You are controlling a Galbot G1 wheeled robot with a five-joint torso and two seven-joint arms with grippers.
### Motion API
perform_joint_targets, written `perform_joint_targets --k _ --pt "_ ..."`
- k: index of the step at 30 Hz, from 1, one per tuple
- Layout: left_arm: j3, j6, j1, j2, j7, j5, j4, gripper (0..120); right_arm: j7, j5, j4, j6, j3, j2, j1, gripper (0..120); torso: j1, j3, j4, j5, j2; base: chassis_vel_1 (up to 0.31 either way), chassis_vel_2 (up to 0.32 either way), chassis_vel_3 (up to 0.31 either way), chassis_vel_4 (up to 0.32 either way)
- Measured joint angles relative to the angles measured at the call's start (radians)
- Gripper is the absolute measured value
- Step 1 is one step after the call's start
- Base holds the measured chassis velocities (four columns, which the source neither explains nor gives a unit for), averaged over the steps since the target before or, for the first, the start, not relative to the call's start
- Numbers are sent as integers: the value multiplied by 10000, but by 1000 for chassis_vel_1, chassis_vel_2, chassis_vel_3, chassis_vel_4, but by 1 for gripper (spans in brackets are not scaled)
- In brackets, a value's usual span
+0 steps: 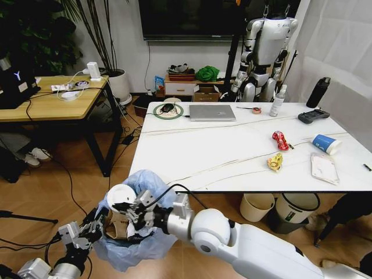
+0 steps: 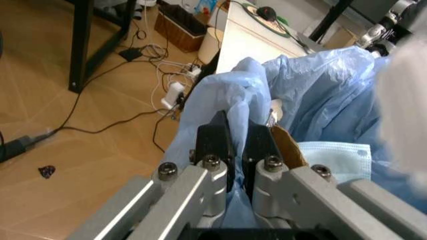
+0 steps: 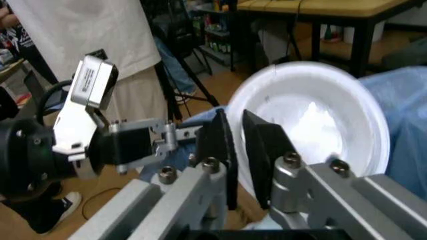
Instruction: Pick up the trash bin and place the trash from the table into it.
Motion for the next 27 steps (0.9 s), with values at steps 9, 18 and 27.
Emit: perform_joint_targets --k 9,18,27 --pt "174 5 -75 185 -18 60 88 0 567 -194 659 -23 1367 -669 -1347 47 0 0 0 3 0 0 0 0 0" --pt "511 -27 -205 580 42 352 218 0 1510 -252 1251 523 5146 -1356 -3601 79 1 1 2 3 0 0 0 0 0" --pt "958 -45 -380 1305 241 598 639 0 460 -1788 1103 1809 11342 -245 -8513 100 0 0 1 3 0 0 0 0 0"
